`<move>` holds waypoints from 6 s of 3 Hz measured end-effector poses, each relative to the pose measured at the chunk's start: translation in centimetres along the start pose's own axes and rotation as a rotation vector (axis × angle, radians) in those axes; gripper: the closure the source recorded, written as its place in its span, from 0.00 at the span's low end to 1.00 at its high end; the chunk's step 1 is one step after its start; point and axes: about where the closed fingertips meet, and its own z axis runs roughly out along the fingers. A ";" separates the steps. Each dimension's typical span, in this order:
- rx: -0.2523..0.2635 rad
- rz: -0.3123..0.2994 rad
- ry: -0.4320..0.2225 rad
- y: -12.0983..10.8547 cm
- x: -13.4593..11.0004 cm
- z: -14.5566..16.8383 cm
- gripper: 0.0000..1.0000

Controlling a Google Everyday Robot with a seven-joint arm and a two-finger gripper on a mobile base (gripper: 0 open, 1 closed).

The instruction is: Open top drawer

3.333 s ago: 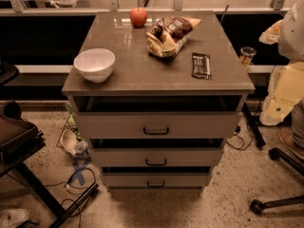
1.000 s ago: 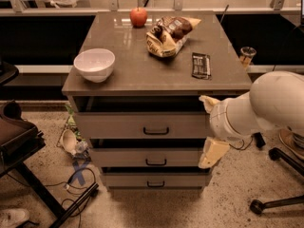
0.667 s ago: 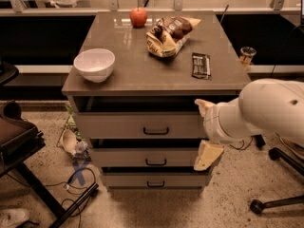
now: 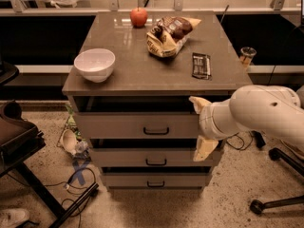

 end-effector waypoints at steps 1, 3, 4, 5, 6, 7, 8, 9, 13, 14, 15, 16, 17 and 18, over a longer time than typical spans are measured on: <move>-0.008 -0.059 0.017 -1.3 1.6 2.7 0.00; -0.062 -0.061 0.023 -1.3 3.8 7.2 0.00; -0.065 -0.062 0.021 -1.1 3.7 7.3 0.25; -0.066 -0.063 0.021 -1.1 3.6 7.4 0.48; -0.076 -0.066 0.023 -1.1 3.4 7.1 0.72; -0.083 -0.063 0.025 -0.9 3.4 6.8 0.95; -0.083 -0.063 0.025 -1.1 3.2 6.5 1.00; -0.118 -0.043 0.039 0.7 3.8 4.9 1.00; -0.147 -0.026 0.044 2.8 4.1 2.4 1.00; -0.179 -0.006 0.045 5.4 4.4 -0.4 1.00; -0.187 -0.002 0.044 6.1 4.4 -1.1 1.00; -0.187 -0.003 0.045 6.1 4.4 -1.1 0.82; -0.187 -0.005 0.046 6.1 4.3 -1.1 0.59; -0.187 -0.008 0.046 6.1 4.2 -1.2 0.28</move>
Offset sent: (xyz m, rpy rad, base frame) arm 0.0480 -0.0167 -0.0653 -0.0862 0.0257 0.0599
